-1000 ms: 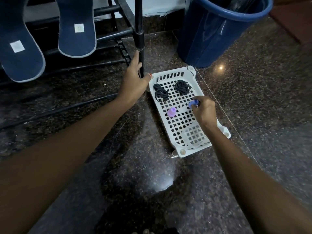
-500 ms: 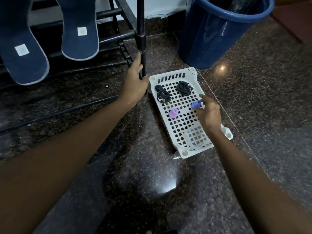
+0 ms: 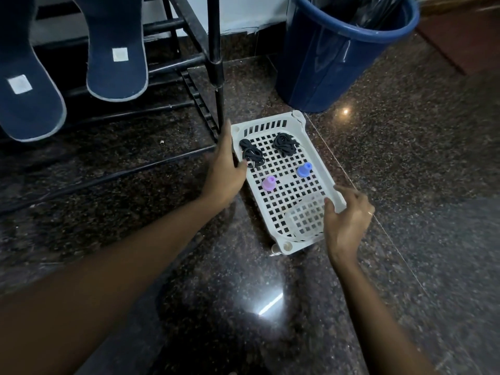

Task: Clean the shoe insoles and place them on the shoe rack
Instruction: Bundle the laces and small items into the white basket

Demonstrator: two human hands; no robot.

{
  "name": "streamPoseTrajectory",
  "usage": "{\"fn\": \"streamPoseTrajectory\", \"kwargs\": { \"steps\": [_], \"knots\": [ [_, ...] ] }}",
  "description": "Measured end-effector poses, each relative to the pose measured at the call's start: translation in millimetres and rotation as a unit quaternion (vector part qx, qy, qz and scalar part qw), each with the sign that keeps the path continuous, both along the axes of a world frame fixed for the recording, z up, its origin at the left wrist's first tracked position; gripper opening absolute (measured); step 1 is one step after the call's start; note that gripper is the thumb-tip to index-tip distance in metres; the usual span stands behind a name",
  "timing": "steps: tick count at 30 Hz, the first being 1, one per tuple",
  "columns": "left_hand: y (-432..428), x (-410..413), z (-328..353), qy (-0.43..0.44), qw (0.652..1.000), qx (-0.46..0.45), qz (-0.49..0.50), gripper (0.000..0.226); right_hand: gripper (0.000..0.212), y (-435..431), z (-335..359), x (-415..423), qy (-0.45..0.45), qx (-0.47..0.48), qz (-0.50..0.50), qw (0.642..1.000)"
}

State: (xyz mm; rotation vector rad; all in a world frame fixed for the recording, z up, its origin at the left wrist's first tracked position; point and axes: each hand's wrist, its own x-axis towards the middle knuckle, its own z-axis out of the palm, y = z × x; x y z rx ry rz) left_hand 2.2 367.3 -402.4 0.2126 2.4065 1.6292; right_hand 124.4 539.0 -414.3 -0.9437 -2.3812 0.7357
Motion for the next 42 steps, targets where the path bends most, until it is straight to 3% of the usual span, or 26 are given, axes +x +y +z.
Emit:
{"fn": "streamPoseTrajectory", "kwargs": {
  "steps": [4, 8, 10, 13, 17, 20, 29, 42],
  "knots": [
    [12.8, 32.5, -18.7, -0.064, 0.997, -0.026, -0.029, 0.079, 0.026, -9.3, -2.7, 13.8, 0.007, -0.061, -0.073, 0.995],
    [22.3, 54.6, -24.1, -0.135, 0.988, -0.061, -0.053, 0.076, 0.026, -17.7, -5.3, 18.8, 0.08, -0.106, -0.132, 0.982],
    [25.9, 58.2, -26.0, -0.151, 0.985, -0.069, -0.054, 0.077, 0.032, -17.2, -7.7, 17.4, 0.123, -0.172, -0.174, 0.962],
    [29.5, 58.9, -27.2, -0.152, 0.984, -0.077, -0.046, 0.078, 0.032, -12.1, -17.7, 16.4, 0.202, -0.31, -0.218, 0.903],
    [31.1, 55.6, -27.8, -0.156, 0.983, -0.087, -0.043, 0.077, 0.024, -3.4, -30.6, 22.0, 0.152, -0.39, -0.243, 0.875],
    [31.7, 48.8, -26.8, -0.158, 0.982, -0.092, -0.034, 0.076, 0.011, -0.1, -35.0, 19.9, 0.133, -0.415, -0.232, 0.87],
    [34.3, 24.3, -23.6, -0.165, 0.983, -0.085, -0.01, 0.073, 0.025, 0.7, -23.7, -23.2, 0.129, -0.413, -0.202, 0.879],
    [31.5, 5.3, -2.1, -0.159, 0.985, -0.068, -0.012, 0.068, 0.027, -10.8, -7.1, -88.3, 0.154, -0.503, -0.152, 0.837]
  ]
}}
